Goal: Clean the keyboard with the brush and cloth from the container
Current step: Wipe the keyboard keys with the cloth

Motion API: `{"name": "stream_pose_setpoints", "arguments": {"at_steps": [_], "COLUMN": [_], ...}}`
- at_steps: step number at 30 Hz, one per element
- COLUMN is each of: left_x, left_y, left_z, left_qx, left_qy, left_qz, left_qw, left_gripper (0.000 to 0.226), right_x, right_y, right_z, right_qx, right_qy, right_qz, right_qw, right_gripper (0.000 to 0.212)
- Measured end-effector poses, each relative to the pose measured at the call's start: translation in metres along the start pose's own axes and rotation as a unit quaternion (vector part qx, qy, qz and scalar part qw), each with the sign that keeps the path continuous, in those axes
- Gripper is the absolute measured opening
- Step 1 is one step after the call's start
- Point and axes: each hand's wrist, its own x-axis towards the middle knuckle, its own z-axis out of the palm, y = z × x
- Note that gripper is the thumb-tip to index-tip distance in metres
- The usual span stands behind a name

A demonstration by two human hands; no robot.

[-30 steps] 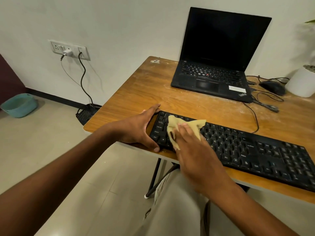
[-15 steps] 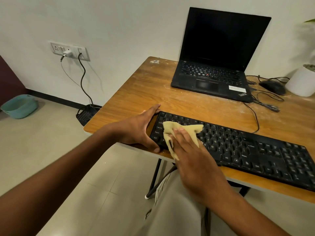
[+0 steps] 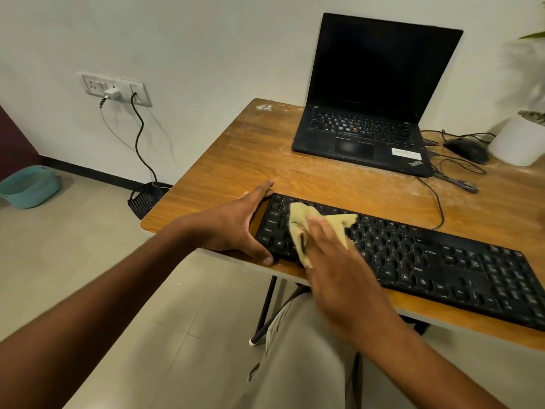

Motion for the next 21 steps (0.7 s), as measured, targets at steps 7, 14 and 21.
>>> {"name": "stream_pose_setpoints", "arguments": {"at_steps": [7,14,21], "left_x": [-0.002,-0.001,0.000], "left_y": [0.004,0.005,0.002], "left_z": [-0.001,0.000,0.001], "left_qx": [-0.007,0.003,0.024], "left_qy": [-0.005,0.009,0.011], "left_qz": [-0.005,0.007,0.008], "left_qw": [1.000,1.000,1.000], "left_gripper": [0.156,0.153,0.153], "right_x": [0.065,0.068,-0.006], "right_y": [0.014,-0.015,-0.036], "right_z": [-0.016,0.006,-0.009], "right_qx": [0.017,-0.004,0.032], "right_qy": [0.037,0.002,-0.040], "right_qz": [0.060,0.022,-0.069], "right_qw": [0.997,1.000,0.996], "right_gripper": [0.054,0.055,0.057]}}
